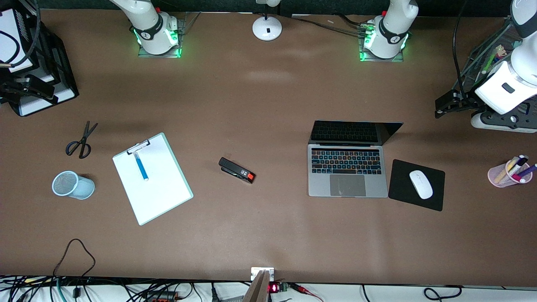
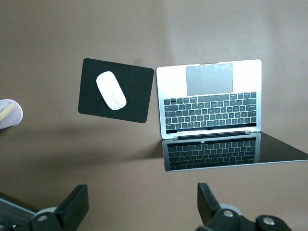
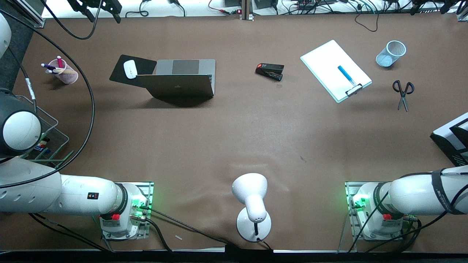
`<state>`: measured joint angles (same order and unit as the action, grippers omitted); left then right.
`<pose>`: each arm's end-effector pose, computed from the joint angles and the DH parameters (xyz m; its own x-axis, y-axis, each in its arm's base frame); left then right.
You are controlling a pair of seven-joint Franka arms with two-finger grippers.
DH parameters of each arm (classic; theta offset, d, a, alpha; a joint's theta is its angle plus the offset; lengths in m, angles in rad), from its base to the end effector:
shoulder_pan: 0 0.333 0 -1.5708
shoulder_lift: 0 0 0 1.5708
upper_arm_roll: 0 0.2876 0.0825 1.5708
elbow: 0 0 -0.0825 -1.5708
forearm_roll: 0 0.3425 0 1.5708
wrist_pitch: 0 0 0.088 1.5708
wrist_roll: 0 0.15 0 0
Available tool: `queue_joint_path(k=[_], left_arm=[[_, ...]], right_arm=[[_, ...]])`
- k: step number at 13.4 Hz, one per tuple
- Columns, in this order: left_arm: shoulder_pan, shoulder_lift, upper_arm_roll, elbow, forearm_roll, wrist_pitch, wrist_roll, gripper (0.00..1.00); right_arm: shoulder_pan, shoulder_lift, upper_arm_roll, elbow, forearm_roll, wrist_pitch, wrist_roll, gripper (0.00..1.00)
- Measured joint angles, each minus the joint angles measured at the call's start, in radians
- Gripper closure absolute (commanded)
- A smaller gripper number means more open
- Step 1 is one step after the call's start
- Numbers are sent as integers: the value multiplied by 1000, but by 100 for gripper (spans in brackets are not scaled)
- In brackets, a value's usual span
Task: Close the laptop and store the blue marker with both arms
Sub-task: 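Move the right gripper toward the blue marker on the clipboard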
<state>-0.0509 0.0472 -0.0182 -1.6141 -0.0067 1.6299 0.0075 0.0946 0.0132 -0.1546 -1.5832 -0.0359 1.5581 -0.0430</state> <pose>0.5265 -0.0372 0.5149 0.9966 -0.0761 -0.0313 -0.0759 -0.9971 0.0078 0.5117 -0.0357 0.5401 0.9991 -0.0175 -0.0397 -0.0161 -0.9992 0.0362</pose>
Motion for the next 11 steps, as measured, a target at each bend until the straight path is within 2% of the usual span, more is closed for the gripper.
queue_joint_path(k=[7, 11], left_arm=[[0, 0, 0, 0, 0, 0, 0, 0], [0, 0, 0, 0, 0, 0, 0, 0]], right_arm=[[0, 10, 0, -1, 0, -6, 0, 0], [1, 84, 2, -3, 7, 39, 0, 0]])
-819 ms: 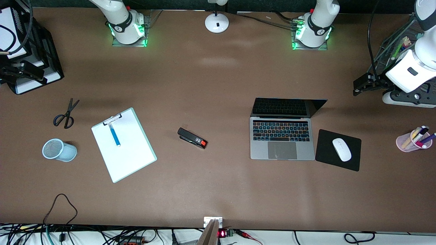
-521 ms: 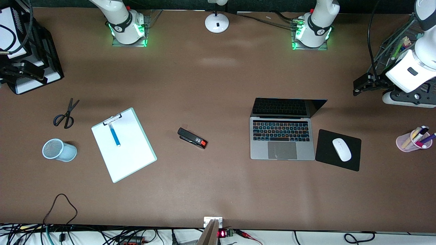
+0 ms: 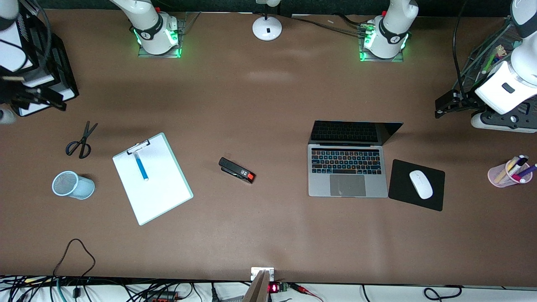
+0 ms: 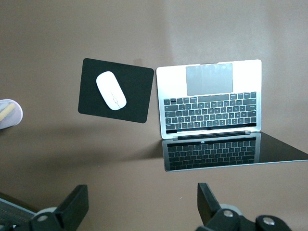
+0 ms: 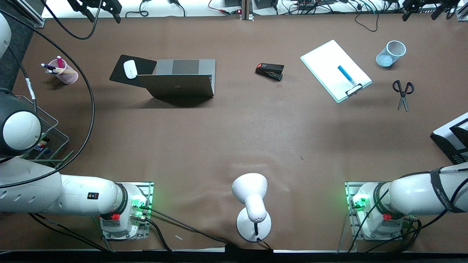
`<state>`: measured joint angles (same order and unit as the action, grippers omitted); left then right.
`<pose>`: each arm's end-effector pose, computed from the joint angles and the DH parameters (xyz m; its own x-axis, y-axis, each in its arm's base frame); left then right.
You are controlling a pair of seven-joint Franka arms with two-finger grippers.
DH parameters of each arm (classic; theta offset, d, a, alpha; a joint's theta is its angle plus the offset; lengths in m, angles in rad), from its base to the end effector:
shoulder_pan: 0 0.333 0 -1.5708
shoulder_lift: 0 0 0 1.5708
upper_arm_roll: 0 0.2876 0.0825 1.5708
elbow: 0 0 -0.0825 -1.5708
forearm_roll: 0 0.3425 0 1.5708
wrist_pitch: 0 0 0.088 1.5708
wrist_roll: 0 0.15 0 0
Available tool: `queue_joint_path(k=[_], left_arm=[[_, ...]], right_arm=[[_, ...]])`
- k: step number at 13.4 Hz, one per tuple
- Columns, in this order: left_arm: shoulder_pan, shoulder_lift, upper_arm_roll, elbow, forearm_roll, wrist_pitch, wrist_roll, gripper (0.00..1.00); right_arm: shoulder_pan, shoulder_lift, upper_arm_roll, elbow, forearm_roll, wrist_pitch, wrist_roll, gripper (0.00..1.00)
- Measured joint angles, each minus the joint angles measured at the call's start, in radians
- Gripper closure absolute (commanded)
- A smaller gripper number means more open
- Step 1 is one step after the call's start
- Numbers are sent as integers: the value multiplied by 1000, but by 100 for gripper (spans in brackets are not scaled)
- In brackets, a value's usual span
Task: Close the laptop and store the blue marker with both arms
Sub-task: 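Move the right gripper toward the blue marker on the clipboard, then grasp the blue marker with the right gripper while the left gripper approaches the laptop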
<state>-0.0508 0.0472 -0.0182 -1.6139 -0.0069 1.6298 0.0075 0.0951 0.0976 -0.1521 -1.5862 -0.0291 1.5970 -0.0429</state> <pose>0.5265 -0.0372 0.5150 0.9966 -0.0760 -0.0312 -0.0758 -0.9971 0.0080 0.5333 -0.0319 0.4982 0.9961 -0.0137 -0.0874 -0.0103 -0.9991 0.0400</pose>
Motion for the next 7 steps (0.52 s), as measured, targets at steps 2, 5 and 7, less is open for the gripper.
queue_joint_path(k=[2, 5, 7], left_arm=[[0, 0, 0, 0, 0, -1, 0, 0], [-2, 0, -1, 0, -1, -21, 0, 0], [-4, 0, -2, 0, -2, -33, 0, 0]], right_arm=[[0, 62, 2, -2, 37, 58, 0, 0], [2, 164, 8, -3, 83, 118, -2, 0], [13, 226, 9, -3, 86, 165, -18, 0]])
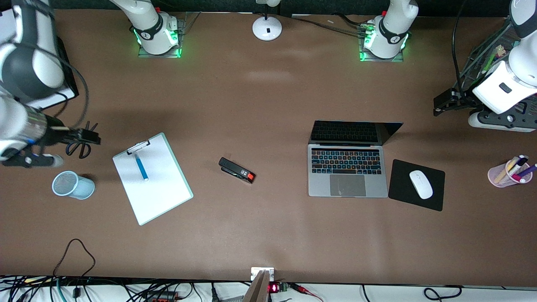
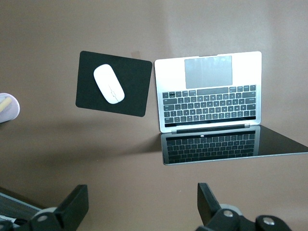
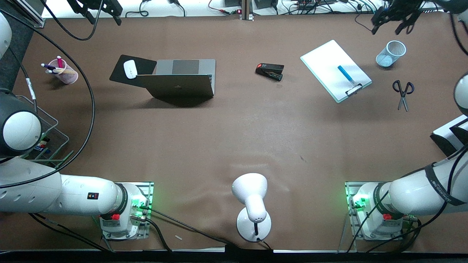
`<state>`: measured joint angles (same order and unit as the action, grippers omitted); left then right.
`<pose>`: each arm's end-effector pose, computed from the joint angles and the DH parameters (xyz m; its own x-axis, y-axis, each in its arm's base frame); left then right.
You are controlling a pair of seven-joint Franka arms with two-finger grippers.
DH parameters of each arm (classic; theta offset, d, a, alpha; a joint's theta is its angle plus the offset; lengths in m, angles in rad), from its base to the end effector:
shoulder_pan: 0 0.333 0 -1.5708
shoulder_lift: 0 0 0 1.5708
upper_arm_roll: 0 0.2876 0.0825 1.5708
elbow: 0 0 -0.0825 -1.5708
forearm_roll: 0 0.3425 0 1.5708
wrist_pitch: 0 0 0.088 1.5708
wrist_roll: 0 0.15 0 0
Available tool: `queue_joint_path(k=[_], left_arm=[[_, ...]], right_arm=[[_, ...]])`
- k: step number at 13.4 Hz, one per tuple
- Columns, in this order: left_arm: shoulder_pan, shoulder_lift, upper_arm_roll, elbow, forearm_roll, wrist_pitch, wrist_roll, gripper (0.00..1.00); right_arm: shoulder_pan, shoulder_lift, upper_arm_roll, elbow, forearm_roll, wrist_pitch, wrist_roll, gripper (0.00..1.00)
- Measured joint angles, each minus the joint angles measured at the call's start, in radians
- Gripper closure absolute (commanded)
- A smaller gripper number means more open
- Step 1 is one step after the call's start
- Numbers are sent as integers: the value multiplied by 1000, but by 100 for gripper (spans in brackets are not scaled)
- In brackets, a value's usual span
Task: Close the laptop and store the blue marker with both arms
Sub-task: 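Grasp the blue marker with the right gripper while the left gripper approaches the laptop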
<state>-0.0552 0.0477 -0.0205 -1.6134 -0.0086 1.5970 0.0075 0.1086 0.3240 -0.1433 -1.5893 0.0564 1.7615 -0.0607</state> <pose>0.5213 -0.0406 0.5123 0.9945 -0.0828 -0.0640 -0.0823 -0.9966 0.0100 0.5844 -0.0064 0.3821 0.9890 0.0162 -0.1471 0.0139 -0.9998 -0.0167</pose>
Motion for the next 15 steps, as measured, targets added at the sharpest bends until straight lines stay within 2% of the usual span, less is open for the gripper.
queue_joint_path(k=[8, 9, 11, 12, 13, 14, 15], left_arm=[[-7, 18, -5, 0, -2, -153, 0, 0], [-14, 21, -5, 0, -3, -173, 0, 12], [-34, 25, -6, 0, -3, -198, 0, 56], [-44, 26, -7, 0, -3, -203, 0, 69], [-50, 26, -7, 0, -3, -209, 0, 87], [-52, 26, -7, 0, -3, -218, 0, 98], [-52, 26, -7, 0, -3, -226, 0, 99]], right_arm=[[58, 189, 2, 0, -1, 209, -58, 0], [63, 204, 2, 0, -2, 228, -73, 0], [63, 233, 2, -4, -2, 271, -112, 0], [63, 246, 0, -12, -2, 295, -130, 0], [63, 253, -1, -23, -2, 315, -146, 0], [63, 258, -1, -38, -2, 338, -166, 0], [63, 259, -1, -59, -2, 369, -192, 0]])
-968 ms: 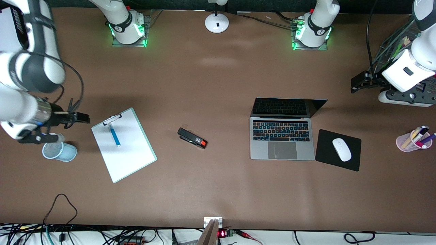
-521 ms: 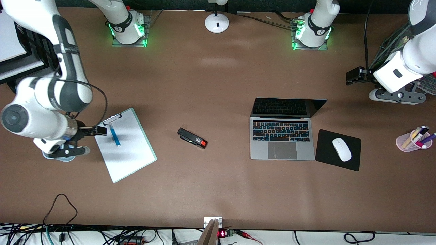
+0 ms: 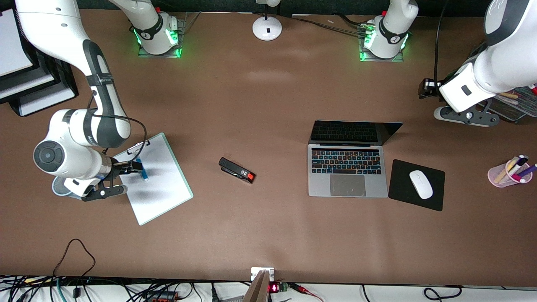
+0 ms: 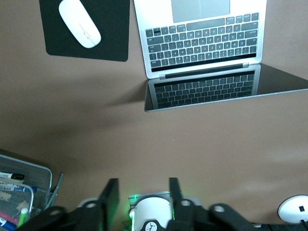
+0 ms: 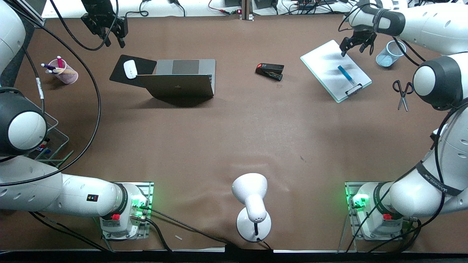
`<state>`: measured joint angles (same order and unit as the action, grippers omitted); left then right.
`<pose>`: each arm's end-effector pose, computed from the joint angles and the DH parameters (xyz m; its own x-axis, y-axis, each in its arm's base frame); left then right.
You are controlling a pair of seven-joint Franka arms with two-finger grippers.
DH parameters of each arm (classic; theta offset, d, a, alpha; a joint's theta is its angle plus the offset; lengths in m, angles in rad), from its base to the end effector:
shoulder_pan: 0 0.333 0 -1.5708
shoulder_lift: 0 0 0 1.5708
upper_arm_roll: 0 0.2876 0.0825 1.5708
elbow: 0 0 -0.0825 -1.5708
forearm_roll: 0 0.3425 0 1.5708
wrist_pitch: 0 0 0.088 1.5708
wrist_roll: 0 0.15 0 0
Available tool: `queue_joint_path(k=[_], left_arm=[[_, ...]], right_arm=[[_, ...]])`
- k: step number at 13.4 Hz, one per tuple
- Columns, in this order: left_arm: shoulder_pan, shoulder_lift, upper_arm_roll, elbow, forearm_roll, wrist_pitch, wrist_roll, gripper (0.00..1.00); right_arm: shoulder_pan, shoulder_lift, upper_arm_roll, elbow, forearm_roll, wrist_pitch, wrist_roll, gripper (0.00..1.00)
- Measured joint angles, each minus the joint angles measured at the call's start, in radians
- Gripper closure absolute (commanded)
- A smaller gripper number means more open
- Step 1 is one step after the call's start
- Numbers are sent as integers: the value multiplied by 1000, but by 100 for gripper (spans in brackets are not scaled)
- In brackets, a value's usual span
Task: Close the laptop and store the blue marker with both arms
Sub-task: 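Grasp the blue marker with the right gripper while the left gripper approaches the laptop, then lift the marker with the right gripper while the left gripper reaches the laptop lid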
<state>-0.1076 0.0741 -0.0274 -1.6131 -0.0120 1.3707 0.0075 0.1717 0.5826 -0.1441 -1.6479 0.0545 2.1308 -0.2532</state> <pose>0.4856 -0.0676 0.4860 0.9403 -0.1383 -0.3111 -0.1402 -0.9900 0.0163 0.6209 0.0278 0.2281 0.9594 0.2643 -0.0988 0.2667 -0.9637 0.0114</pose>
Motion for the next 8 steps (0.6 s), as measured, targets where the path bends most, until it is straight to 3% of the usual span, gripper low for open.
queue_joint_path(k=[4, 8], left_arm=[[0, 0, 1, 0, -4, -26, 0, 99], [0, 0, -28, -24, -101, -64, -116, 100]], right_arm=[[0, 0, 0, -80, 0, 90, -69, 0], [-1, 0, -1, -102, 0, 94, -151, 1]])
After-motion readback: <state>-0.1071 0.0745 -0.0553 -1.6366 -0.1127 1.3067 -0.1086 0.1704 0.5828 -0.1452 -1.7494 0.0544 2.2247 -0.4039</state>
